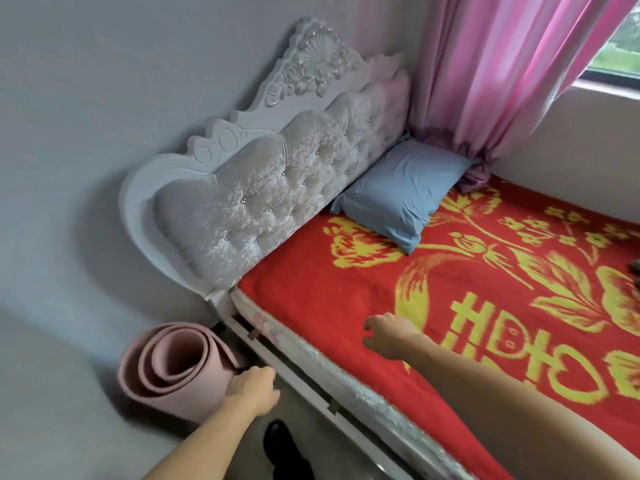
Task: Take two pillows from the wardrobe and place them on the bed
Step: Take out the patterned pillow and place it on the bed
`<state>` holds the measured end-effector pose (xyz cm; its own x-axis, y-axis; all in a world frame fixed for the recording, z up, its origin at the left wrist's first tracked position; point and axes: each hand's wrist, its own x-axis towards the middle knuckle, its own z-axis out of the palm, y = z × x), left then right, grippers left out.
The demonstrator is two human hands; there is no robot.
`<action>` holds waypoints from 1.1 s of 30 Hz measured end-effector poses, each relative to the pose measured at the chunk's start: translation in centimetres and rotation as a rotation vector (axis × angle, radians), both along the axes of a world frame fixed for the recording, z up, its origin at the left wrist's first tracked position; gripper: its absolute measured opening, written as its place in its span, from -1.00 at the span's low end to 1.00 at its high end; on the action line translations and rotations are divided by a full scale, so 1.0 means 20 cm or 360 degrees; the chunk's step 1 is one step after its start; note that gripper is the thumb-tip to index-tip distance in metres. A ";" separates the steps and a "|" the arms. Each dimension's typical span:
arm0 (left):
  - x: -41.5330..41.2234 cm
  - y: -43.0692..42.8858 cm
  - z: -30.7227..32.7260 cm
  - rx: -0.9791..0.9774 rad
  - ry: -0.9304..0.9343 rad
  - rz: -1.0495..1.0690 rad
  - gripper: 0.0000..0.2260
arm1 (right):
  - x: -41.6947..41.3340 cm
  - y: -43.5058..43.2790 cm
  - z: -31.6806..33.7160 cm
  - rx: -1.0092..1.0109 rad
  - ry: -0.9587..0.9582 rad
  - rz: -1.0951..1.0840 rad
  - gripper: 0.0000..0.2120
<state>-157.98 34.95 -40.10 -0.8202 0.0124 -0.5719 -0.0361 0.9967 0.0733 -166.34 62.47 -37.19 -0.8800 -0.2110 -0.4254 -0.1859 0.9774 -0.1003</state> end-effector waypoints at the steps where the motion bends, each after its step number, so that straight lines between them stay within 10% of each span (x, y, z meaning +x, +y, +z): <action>1: 0.10 0.00 0.01 0.0015 0.0003 0.0016 -0.67 | 0.06 -0.01 0.03 0.0022 -0.0007 0.0027 -0.69; 33: 3.17 -1.76 0.04 0.0150 -0.0072 0.1293 -0.76 | 2.35 -2.30 -0.14 -0.0010 -0.0128 0.1232 -0.67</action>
